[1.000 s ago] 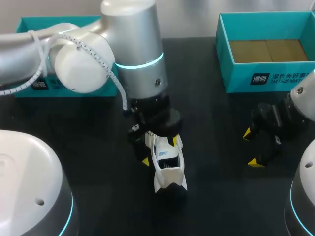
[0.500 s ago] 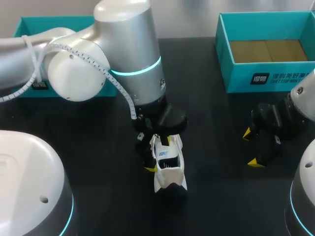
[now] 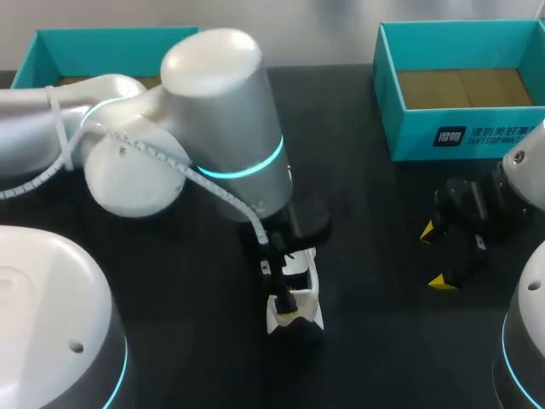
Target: Take the shoe out of the shoebox, open the shoe tongue, remove and reinsert the insole, then place the shoe into the shoebox
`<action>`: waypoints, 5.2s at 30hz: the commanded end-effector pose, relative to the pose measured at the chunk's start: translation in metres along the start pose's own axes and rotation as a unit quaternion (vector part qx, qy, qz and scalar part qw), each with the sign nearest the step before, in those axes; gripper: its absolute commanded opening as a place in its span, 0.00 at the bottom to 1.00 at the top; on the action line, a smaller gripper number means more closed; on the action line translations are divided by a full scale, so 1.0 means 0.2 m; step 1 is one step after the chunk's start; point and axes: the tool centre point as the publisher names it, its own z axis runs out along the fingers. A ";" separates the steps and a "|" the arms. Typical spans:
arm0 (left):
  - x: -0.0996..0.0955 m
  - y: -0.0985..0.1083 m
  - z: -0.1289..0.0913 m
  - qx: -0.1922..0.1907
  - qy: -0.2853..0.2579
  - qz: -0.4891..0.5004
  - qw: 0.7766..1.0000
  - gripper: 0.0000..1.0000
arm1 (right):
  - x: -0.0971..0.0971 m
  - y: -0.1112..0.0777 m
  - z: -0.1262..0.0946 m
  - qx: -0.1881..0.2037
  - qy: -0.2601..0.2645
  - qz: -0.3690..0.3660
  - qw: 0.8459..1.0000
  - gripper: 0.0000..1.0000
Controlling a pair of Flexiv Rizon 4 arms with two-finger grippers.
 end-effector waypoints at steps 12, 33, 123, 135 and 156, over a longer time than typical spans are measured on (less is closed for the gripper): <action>0.01 -0.11 0.24 -0.024 -0.054 -0.001 0.998 1.00 | 0.00 0.00 0.00 0.002 -0.001 0.001 1.000 1.00; 0.03 -0.06 0.47 -0.050 -0.040 0.002 0.998 1.00 | 0.00 0.00 0.00 0.002 -0.001 0.001 1.000 1.00; -0.53 -0.05 -0.66 -0.035 -0.024 0.048 0.998 0.00 | 0.00 0.00 0.00 0.002 -0.001 0.001 1.000 1.00; -0.91 0.11 -1.15 -0.014 -0.030 0.021 0.999 0.00 | 0.00 0.00 0.00 0.002 -0.001 0.001 1.000 1.00; -1.63 0.43 -1.26 -0.033 -0.048 0.025 0.998 0.00 | 0.00 0.00 0.00 0.002 -0.001 0.001 1.000 1.00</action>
